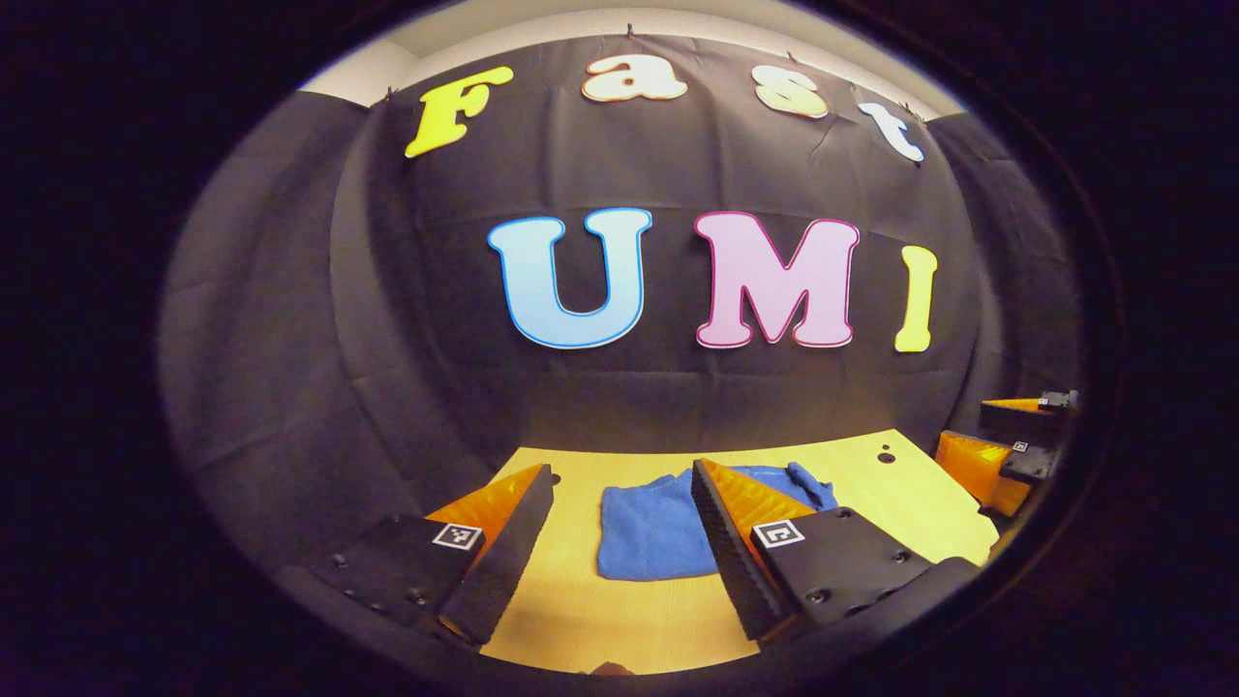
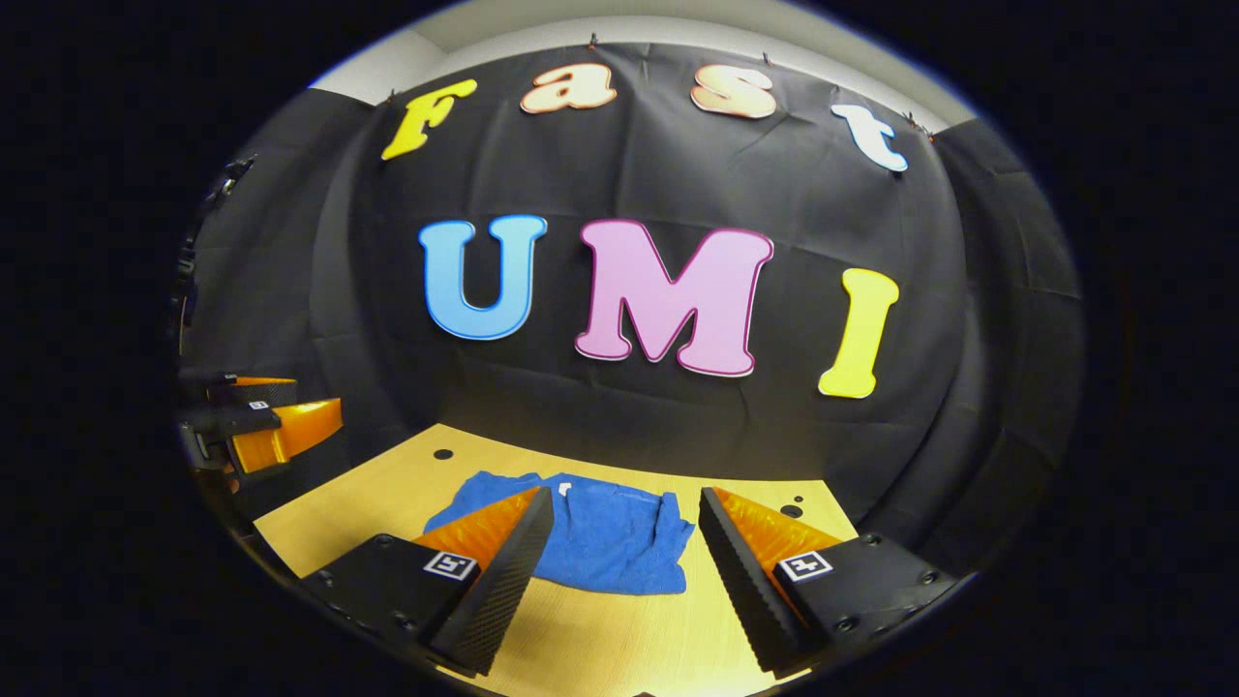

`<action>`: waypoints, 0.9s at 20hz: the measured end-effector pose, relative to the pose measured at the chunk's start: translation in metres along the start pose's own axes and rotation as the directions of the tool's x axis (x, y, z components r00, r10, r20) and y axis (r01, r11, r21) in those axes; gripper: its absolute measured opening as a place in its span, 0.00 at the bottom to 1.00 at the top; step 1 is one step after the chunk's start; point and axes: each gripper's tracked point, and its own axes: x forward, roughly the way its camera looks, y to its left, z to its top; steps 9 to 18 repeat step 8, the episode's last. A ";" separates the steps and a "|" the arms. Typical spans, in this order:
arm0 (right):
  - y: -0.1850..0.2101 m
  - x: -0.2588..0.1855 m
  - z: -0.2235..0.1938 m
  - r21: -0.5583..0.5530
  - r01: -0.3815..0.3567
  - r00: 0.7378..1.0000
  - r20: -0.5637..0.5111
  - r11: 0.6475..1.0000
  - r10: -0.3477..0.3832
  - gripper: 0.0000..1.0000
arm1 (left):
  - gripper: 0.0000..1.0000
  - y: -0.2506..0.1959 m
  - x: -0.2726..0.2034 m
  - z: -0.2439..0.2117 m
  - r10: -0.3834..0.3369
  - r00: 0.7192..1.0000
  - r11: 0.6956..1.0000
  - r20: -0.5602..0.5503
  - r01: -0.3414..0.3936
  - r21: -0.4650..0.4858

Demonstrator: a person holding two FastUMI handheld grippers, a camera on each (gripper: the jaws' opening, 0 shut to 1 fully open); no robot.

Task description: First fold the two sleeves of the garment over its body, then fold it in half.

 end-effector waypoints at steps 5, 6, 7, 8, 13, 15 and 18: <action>-0.003 -0.068 0.018 0.047 0.034 0.997 0.062 0.998 -0.036 0.96 | 0.83 -0.013 -0.073 -0.006 -0.040 0.993 0.998 0.110 0.035 0.050; -0.013 -0.077 0.028 0.029 0.063 0.992 0.105 0.998 -0.065 0.96 | 0.83 -0.025 -0.085 -0.004 -0.069 0.986 0.997 0.150 0.062 0.052; -0.028 -0.082 0.034 0.017 0.093 0.987 0.133 0.996 -0.094 0.96 | 0.82 -0.035 -0.093 -0.001 -0.101 0.979 0.994 0.177 0.093 0.052; -0.027 -0.093 0.032 0.023 0.105 0.985 0.136 0.994 -0.107 0.96 | 0.82 -0.041 -0.106 -0.005 -0.124 0.976 0.992 0.181 0.116 0.054; -0.027 -0.093 0.032 0.023 0.105 0.985 0.136 0.994 -0.107 0.96 | 0.82 -0.041 -0.106 -0.005 -0.124 0.976 0.992 0.181 0.116 0.054; -0.027 -0.093 0.032 0.023 0.105 0.985 0.136 0.994 -0.107 0.96 | 0.82 -0.041 -0.106 -0.005 -0.124 0.976 0.992 0.181 0.116 0.054; -0.027 -0.093 0.032 0.023 0.105 0.985 0.136 0.994 -0.107 0.96 | 0.82 -0.041 -0.106 -0.005 -0.124 0.976 0.992 0.181 0.116 0.054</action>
